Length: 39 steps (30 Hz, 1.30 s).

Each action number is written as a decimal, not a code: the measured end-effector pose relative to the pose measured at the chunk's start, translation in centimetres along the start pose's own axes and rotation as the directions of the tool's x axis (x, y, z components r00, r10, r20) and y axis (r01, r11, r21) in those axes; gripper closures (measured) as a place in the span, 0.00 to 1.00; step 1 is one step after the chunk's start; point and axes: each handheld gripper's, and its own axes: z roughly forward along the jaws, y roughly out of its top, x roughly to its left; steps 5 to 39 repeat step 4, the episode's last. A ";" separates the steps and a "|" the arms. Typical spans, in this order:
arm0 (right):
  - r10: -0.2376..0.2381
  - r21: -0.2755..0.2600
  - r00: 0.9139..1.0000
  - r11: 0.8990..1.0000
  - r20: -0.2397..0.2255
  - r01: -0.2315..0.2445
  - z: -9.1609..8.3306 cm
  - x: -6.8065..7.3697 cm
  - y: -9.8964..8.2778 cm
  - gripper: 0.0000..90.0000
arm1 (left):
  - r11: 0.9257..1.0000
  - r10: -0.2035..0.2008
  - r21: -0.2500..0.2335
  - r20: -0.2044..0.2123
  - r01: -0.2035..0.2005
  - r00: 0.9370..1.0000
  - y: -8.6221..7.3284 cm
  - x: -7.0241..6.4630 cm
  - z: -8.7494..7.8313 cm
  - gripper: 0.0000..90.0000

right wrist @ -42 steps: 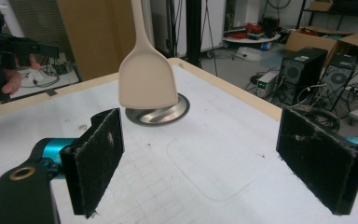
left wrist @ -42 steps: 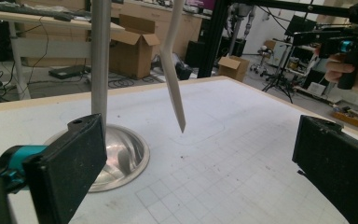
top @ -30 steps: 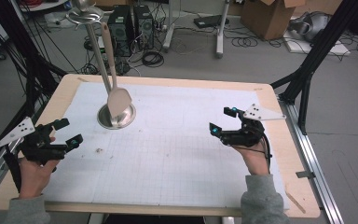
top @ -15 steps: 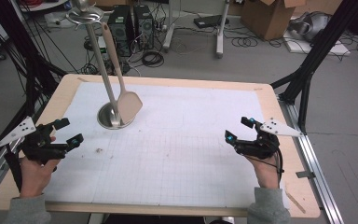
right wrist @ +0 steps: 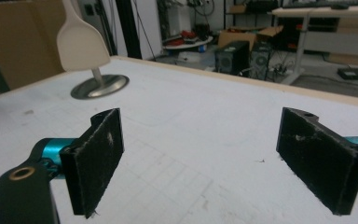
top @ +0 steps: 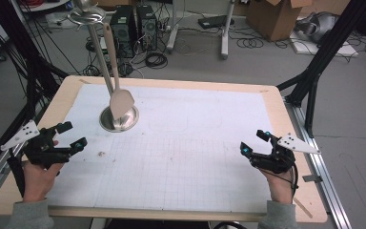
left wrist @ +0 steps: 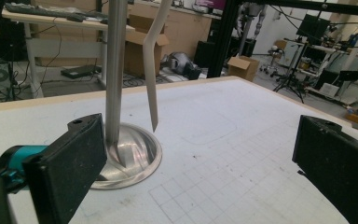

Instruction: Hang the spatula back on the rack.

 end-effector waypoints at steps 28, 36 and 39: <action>0.010 -0.013 1.000 1.000 0.018 -0.010 -0.1 -0.2 -0.1 0.16 | 1.000 0.007 0.007 0.006 -0.007 1.000 -0.1 -0.3 0.4 0.04; 0.010 -0.013 1.000 1.000 0.018 -0.010 -0.1 -0.2 -0.1 0.16 | 1.000 0.007 0.007 0.006 -0.007 1.000 -0.1 -0.3 0.4 0.04; 0.010 -0.013 1.000 1.000 0.018 -0.010 -0.1 -0.2 -0.1 0.16 | 1.000 0.007 0.007 0.006 -0.007 1.000 -0.1 -0.3 0.4 0.04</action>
